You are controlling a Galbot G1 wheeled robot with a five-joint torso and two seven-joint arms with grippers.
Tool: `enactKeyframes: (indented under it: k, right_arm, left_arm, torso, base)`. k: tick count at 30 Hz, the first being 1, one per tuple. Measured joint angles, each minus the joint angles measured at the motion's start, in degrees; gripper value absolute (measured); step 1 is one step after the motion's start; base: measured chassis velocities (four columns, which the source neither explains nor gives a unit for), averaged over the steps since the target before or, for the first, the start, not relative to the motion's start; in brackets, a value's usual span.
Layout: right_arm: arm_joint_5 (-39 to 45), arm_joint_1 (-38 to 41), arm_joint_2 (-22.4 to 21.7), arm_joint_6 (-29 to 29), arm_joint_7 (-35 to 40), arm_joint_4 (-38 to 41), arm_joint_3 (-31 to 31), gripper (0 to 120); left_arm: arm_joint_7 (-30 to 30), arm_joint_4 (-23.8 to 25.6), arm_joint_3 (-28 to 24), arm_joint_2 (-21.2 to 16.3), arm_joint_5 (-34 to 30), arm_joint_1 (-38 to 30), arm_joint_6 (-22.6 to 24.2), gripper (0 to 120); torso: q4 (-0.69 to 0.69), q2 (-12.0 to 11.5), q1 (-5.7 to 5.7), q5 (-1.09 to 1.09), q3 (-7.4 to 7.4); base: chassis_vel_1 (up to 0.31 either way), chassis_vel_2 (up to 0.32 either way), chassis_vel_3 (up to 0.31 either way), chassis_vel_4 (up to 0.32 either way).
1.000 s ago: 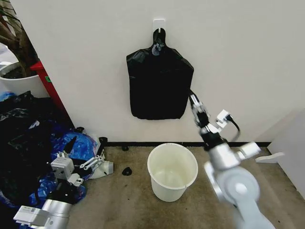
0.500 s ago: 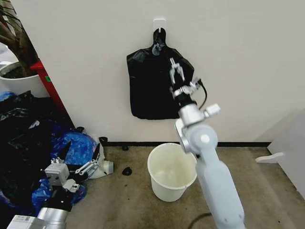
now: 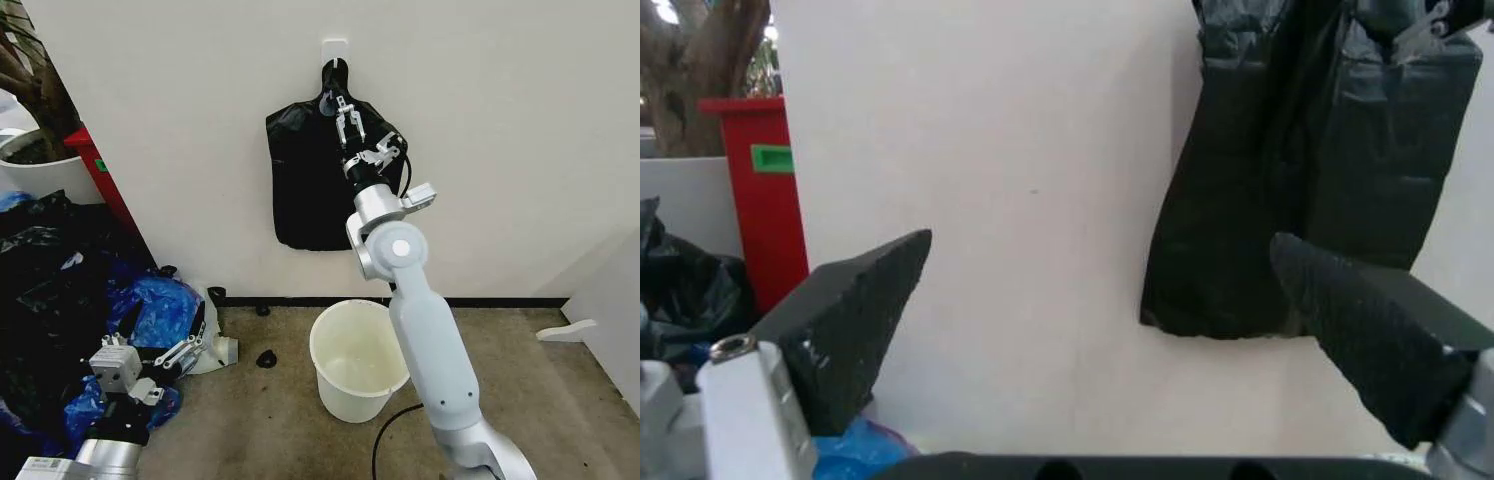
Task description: Place the garbage bag over the trash bin.
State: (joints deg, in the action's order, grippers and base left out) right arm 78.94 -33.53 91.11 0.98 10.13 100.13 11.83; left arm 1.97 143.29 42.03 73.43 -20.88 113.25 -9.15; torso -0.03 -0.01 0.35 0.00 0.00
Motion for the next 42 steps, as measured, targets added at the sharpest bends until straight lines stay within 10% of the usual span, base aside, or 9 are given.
enactKeyframes:
  k: [26,42]
  right_arm:
    - [2.9,4.0,-0.7,1.0,2.6,-1.7,-0.1,79]
    - [3.7,5.7,-1.1,1.0,4.4,-2.7,-0.6,24]
  left_arm:
    - [-0.3,0.0,-0.4,0.6,0.1,-0.6,-0.2,100]
    - [-0.3,0.0,-0.6,0.7,0.1,-1.0,-0.1,100]
  torso:
    - [0.01,0.0,-0.01,0.00,0.00]
    - [0.01,0.0,-0.01,0.00,0.00]
  base:
    - [0.000,0.000,0.000,0.000]
    - [0.000,0.000,0.000,0.000]
